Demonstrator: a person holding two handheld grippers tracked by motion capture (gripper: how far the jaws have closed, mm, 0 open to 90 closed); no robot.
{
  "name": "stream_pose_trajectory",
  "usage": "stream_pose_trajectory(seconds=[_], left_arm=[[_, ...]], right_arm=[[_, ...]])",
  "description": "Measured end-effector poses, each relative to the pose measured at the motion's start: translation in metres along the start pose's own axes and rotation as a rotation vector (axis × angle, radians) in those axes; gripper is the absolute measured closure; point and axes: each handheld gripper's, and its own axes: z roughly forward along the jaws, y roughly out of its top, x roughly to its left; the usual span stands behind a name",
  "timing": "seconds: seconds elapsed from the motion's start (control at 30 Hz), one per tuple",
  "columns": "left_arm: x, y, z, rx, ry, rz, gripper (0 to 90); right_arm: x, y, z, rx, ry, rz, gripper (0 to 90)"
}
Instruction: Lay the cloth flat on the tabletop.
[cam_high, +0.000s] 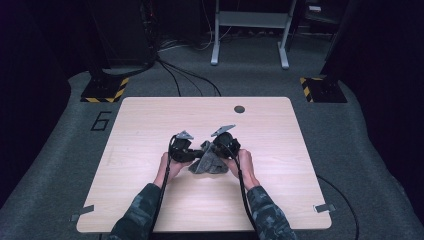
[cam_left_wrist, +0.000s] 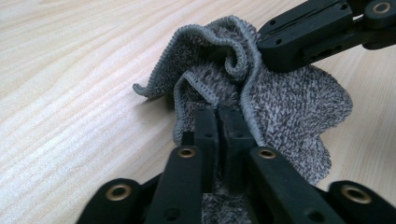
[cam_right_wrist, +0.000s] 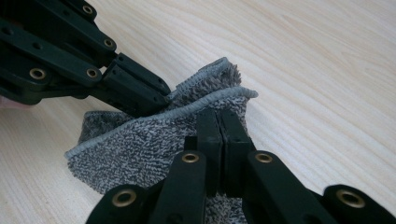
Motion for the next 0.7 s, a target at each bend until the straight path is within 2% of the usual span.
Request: stream_pose_trajectory(seconds=[0.2,0.43,0.47,0.6,0.7], left_arm=[[-0.002,0.001,-0.005,-0.015,0.038,0.029,89.5],[0.001,0.001,-0.014,-0.026,0.095,0.017,89.6],[0.002,0.001,-0.016,-0.016,0.109,0.024,89.6],[0.005,-0.004,-0.024,-0.013,0.131,0.006,89.5],[0.007,-0.008,-0.027,-0.011,0.126,0.002,89.3]], right_arm=[[-0.001,-0.001,-0.012,-0.034,-0.009,-0.009,89.1],[-0.007,-0.009,-0.036,-0.076,-0.035,-0.007,89.0],[-0.008,-0.011,-0.041,-0.082,-0.050,-0.013,89.0],[-0.010,-0.029,-0.054,-0.077,-0.052,0.009,88.6],[-0.005,-0.045,-0.056,-0.041,-0.041,0.013,87.6]])
